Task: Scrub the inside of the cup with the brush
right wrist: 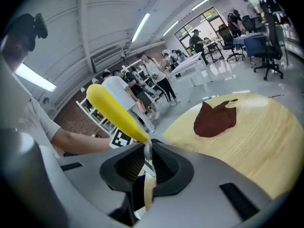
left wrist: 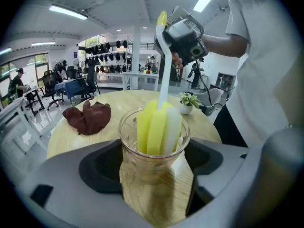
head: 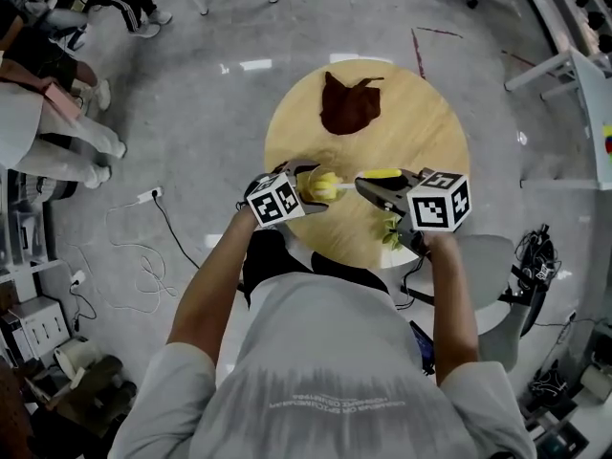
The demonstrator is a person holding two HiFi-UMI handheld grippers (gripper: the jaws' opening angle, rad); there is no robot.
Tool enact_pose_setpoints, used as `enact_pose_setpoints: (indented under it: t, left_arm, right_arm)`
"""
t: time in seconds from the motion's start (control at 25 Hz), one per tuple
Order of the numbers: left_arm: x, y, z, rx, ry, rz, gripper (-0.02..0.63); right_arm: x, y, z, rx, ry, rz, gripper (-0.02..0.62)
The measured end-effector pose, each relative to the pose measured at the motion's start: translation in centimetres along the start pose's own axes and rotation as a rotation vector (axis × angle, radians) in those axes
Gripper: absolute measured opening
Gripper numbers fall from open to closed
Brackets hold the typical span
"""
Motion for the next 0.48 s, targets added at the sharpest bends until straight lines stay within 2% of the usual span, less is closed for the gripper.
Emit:
enact_pose_setpoints:
  t: [0.24, 0.48]
  left_arm:
    - [-0.2, 0.0, 0.0, 0.016, -0.002, -0.014, 0.405]
    - [-0.1, -0.3, 0.0, 0.034, -0.011, -0.033, 0.405]
  right_arm:
    - [0.9, -0.4, -0.8, -0.032, -0.106, 0.091, 0.067]
    - [1.5, -0.5, -1.2, -0.073, -0.165, 0.106, 0.067]
Point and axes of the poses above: the fingertips, and each gripper's own axes: x backward along the fingers, y to its left, z out of its underside, the point moved 8 cm from there along x, backward along the fingers, and after that the axes turned 11 degrees about x, right-handed, at the moved point
